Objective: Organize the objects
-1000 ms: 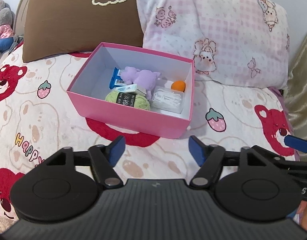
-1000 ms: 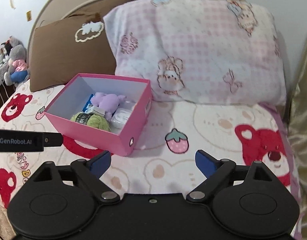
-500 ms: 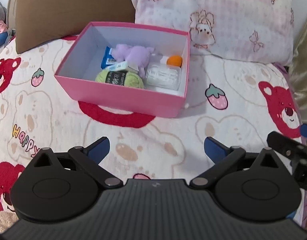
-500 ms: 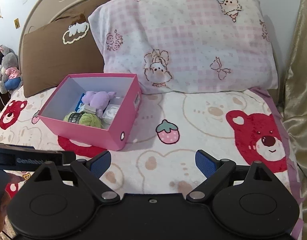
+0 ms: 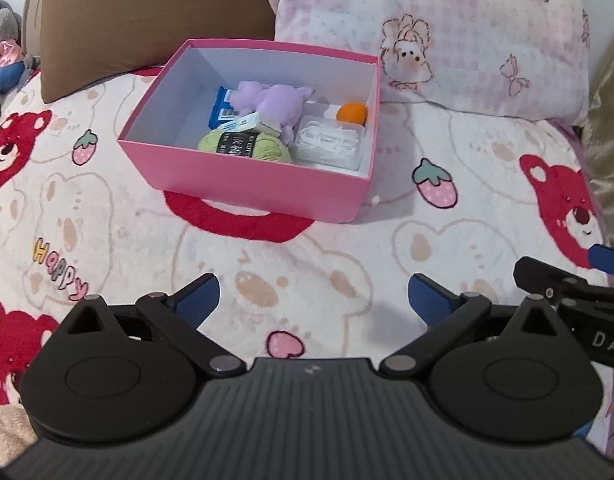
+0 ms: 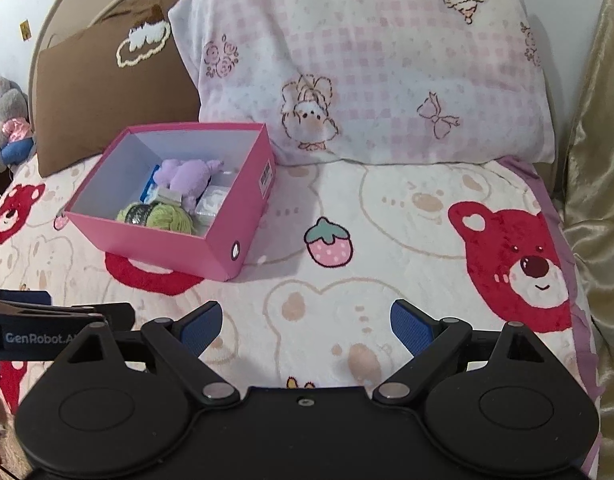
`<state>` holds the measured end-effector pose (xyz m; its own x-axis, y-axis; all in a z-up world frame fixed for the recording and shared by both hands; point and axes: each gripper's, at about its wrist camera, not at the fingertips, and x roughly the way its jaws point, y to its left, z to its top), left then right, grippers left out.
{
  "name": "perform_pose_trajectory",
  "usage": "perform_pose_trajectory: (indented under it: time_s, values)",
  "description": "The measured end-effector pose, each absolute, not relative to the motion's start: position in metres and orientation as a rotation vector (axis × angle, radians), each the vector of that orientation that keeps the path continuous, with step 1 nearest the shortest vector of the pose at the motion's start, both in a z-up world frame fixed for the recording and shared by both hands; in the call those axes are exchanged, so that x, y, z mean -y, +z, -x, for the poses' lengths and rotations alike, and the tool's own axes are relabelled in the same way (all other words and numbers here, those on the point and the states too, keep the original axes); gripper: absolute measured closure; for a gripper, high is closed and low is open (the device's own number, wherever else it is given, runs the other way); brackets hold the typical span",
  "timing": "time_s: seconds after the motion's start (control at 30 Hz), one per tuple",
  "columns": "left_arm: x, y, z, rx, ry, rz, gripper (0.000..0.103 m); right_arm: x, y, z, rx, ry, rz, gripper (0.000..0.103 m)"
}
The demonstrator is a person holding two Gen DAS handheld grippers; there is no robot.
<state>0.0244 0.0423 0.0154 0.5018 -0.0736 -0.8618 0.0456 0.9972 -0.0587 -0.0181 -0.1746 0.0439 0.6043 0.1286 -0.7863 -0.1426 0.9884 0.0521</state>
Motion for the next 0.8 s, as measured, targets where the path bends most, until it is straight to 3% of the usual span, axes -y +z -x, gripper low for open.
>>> perform_pose_trajectory:
  time_s: [0.8]
  values:
    - [-0.0455, 0.0118, -0.0140, -1.069, -0.066, 0.042, 0.001, 0.1710, 0.0351, 0.0138, -0.929, 0.125, 0.044, 0.010]
